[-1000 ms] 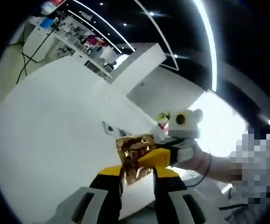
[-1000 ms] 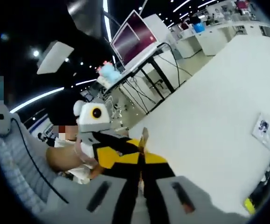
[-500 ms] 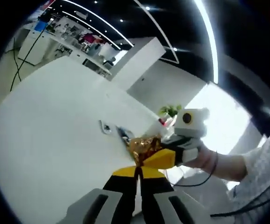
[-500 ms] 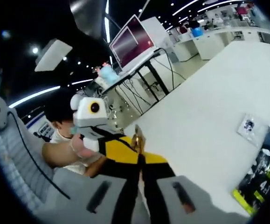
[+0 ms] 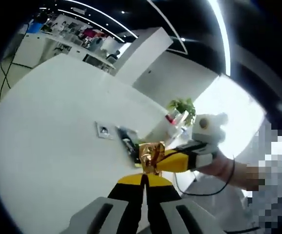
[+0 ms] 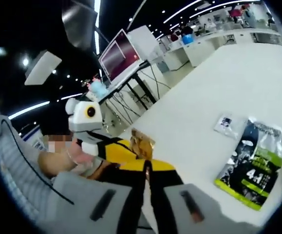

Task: Arrange the skincare products in the storage area until every visible bottle or jar stands upright without overlapping.

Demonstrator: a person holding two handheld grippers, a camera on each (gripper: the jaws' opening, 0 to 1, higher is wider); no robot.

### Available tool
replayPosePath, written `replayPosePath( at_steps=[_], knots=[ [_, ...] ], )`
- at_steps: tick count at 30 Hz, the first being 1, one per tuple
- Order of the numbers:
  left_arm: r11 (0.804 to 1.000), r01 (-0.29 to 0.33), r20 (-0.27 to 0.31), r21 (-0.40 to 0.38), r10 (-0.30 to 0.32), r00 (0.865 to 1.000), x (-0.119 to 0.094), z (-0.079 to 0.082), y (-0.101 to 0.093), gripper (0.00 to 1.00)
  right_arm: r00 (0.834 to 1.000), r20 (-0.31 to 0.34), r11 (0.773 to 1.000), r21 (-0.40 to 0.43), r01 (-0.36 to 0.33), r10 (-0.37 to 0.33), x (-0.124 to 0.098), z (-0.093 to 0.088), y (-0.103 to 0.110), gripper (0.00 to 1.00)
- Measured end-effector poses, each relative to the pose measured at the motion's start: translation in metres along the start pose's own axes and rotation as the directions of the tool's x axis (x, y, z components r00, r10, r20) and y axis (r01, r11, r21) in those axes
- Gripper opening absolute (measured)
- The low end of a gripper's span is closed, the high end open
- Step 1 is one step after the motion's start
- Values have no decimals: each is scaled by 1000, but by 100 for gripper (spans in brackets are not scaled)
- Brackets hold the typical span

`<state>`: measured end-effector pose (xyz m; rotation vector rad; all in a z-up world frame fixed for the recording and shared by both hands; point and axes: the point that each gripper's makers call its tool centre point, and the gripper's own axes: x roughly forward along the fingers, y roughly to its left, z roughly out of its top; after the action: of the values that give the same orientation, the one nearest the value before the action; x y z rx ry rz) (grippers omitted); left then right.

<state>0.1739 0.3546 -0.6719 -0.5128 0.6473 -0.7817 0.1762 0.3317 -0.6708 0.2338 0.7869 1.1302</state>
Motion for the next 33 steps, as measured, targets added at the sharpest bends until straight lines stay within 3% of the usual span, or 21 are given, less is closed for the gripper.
replayPosePath(
  at_steps=[8,18,22,25,28,30,33],
  knots=[
    [1000,-21,-87,19,22,996,30,6,4,1,995,4,995,16,97,-97,-10,3,-28,3],
    [997,-73,-159,9,73,985,51,11,28,1,983,-52,983,38,178,-176,3,5,-62,5],
    [995,-98,-188,-1,96,978,59,7,39,1,969,-84,972,12,234,-232,7,0,-77,7],
    [991,-132,-228,7,130,965,66,0,50,1,944,-123,952,-55,302,-307,8,-6,-93,7],
    [986,-165,-259,-3,159,953,71,-9,58,1,916,-101,920,-104,378,-388,5,-5,-107,7],
    [980,-197,-272,7,192,943,72,-13,65,1,915,-88,918,-95,385,-393,5,-4,-107,7],
    [979,-201,-263,-8,192,945,74,-13,65,1,926,-91,929,-95,359,-367,12,-7,-104,7]
  ],
)
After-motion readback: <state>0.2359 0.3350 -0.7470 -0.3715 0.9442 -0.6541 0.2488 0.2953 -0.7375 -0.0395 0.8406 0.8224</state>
